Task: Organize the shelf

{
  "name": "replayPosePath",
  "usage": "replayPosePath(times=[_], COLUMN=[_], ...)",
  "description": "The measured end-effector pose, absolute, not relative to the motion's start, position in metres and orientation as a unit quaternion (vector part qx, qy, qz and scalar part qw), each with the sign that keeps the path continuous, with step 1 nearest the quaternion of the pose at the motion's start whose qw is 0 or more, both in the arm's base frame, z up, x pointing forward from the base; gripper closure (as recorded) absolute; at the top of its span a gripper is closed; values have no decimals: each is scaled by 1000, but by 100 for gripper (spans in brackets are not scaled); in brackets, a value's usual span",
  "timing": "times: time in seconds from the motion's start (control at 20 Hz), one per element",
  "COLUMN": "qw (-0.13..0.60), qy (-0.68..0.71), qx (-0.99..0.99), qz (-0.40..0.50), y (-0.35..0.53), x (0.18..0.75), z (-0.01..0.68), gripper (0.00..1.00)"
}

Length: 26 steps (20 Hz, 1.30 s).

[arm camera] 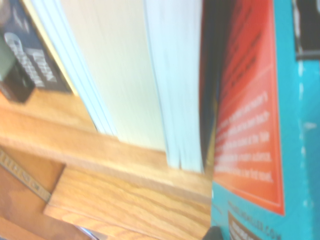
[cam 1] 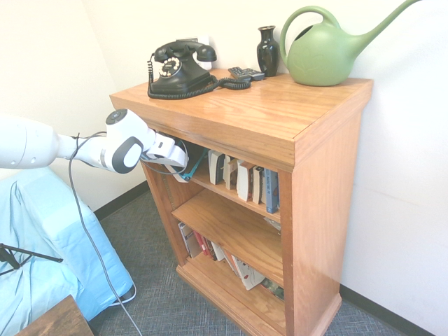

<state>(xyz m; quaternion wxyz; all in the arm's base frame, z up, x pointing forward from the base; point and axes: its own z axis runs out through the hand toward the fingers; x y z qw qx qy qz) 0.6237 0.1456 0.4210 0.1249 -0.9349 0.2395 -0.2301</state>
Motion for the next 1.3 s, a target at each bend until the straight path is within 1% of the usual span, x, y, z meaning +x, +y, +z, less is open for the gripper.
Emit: replayPosePath(times=[0.1,0.15,1.3], qw=[125,125,120], qy=[242,243,249], qx=[-935,-935,-932], qz=[-228,-228,-234], y=[146,146,146], x=[625,626,623], z=[422,422,423], gripper=[100,0,0])
